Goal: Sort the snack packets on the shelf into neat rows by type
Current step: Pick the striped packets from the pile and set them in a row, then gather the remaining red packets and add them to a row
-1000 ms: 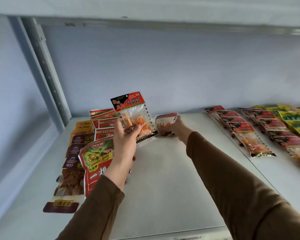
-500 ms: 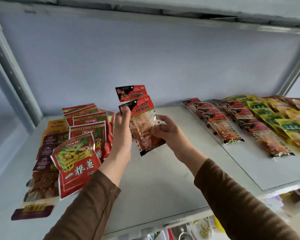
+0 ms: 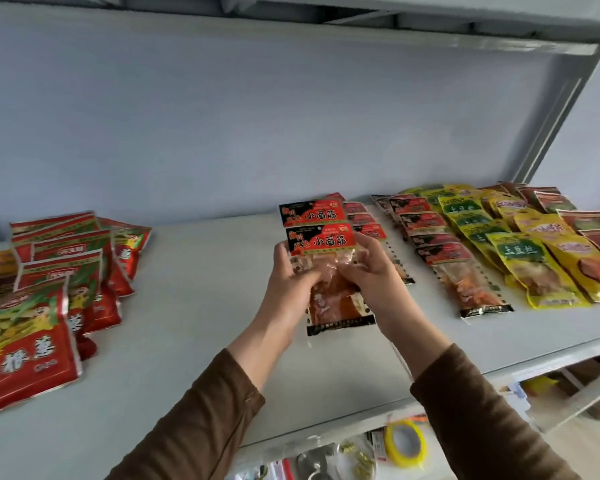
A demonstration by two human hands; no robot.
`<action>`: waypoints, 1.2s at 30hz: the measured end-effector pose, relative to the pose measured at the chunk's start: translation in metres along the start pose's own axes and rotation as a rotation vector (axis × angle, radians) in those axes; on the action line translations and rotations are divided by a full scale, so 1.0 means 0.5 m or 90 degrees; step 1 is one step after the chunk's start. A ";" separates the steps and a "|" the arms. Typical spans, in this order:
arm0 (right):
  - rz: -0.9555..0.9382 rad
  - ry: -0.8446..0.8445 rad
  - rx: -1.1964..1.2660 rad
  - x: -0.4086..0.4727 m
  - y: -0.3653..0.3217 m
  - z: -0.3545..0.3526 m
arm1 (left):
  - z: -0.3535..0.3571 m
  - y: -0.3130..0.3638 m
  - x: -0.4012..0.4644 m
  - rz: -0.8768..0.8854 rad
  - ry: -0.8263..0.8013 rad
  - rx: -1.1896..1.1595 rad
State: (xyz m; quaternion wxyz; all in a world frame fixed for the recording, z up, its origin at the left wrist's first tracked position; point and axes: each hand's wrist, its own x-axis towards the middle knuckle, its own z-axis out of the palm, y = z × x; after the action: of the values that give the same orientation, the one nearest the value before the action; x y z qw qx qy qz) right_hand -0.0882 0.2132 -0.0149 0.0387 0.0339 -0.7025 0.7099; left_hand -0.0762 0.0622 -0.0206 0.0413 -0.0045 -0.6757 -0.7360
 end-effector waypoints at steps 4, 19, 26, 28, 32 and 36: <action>0.021 0.058 -0.027 0.030 0.014 -0.149 | 0.121 -0.019 0.016 -0.047 -0.037 0.089; -0.066 -0.080 -0.606 0.058 0.044 -0.284 | 0.196 -0.071 0.045 -0.079 -0.003 0.417; -0.126 -0.072 -0.727 0.050 0.055 -0.283 | 0.192 -0.082 0.047 -0.082 0.024 0.401; -0.134 -0.074 -0.735 0.051 0.055 -0.282 | 0.194 -0.082 0.051 -0.083 0.016 0.388; -0.124 -0.081 -0.706 0.053 0.050 -0.282 | 0.197 -0.085 0.056 -0.073 0.010 0.386; -0.152 -0.068 -0.729 0.045 0.051 -0.282 | 0.196 -0.085 0.064 -0.085 0.016 0.352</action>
State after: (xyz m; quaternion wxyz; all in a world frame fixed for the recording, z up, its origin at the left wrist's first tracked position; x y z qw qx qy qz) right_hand -0.1125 0.3539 -0.0395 0.0951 0.1225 -0.9663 0.2054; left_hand -0.1157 0.1617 -0.0523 0.0009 0.0608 -0.8488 -0.5252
